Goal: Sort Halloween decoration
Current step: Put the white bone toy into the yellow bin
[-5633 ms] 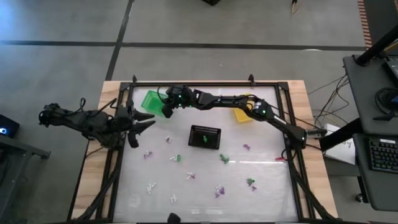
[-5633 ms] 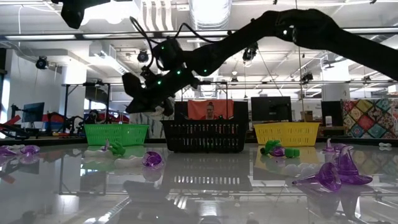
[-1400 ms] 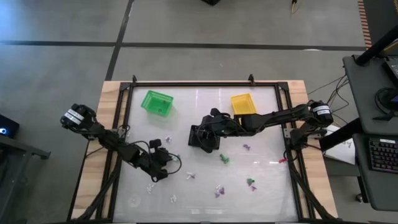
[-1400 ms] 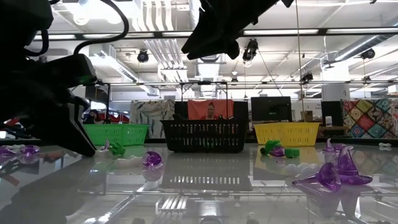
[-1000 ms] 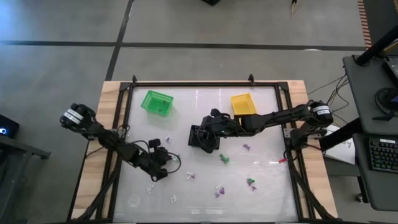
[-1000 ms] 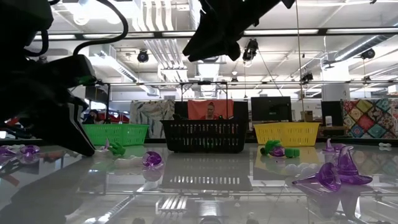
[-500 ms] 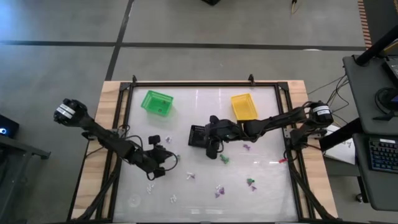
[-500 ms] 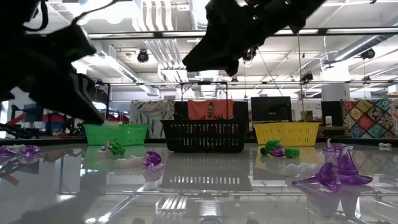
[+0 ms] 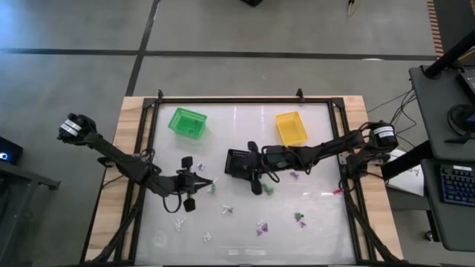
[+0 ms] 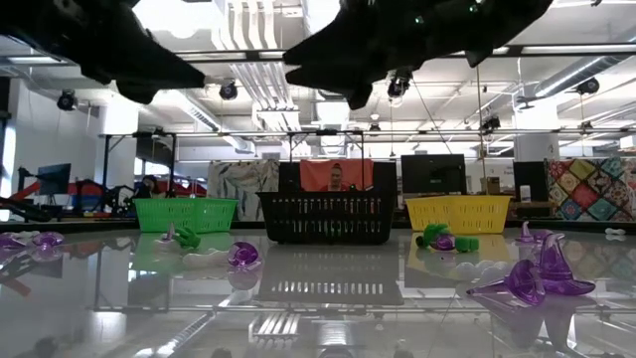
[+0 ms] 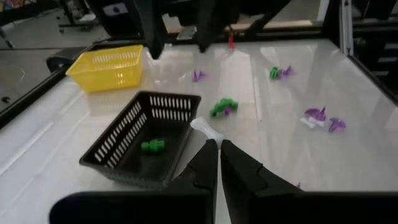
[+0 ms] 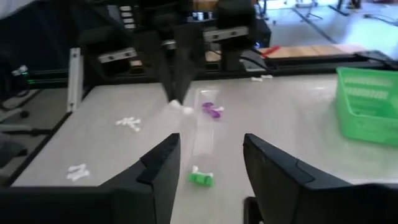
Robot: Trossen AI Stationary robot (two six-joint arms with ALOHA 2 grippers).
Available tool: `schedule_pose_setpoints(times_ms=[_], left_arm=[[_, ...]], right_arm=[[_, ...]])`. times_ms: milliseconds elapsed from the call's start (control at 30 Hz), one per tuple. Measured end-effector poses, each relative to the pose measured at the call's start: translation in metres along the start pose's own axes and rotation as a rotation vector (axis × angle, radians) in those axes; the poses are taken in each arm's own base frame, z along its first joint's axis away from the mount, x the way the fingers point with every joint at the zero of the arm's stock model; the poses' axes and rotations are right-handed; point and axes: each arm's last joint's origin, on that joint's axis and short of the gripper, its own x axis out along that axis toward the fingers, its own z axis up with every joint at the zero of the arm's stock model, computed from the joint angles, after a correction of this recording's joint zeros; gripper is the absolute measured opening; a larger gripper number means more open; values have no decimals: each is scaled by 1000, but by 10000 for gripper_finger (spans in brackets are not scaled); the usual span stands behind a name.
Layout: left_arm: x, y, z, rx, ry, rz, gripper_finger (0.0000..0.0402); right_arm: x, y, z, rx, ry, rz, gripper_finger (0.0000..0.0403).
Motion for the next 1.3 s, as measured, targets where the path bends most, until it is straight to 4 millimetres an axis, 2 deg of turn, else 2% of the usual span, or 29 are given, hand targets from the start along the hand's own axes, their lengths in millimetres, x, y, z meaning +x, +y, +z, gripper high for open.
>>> schedule_pose_setpoints(times_ms=[200, 533, 767, 1033, 1300], left_arm=[[3, -3, 1, -17, -25, -5, 0], [11, -8, -3, -14, -28, -8, 0], [12, -9, -1, -12, -28, -27, 0], [12, -9, -3, -4, -14, -30, 0], [12, -9, -3, -14, -10, -32, 0]], right_arm=[[7, 11, 0, -61, -20, 33, 180], [51, 12, -10, -103, 1, 50, 180], [64, 13, -8, -108, 51, 87, 174], [62, 13, -5, -110, 62, 89, 132], [62, 14, -6, -109, 66, 108, 67]])
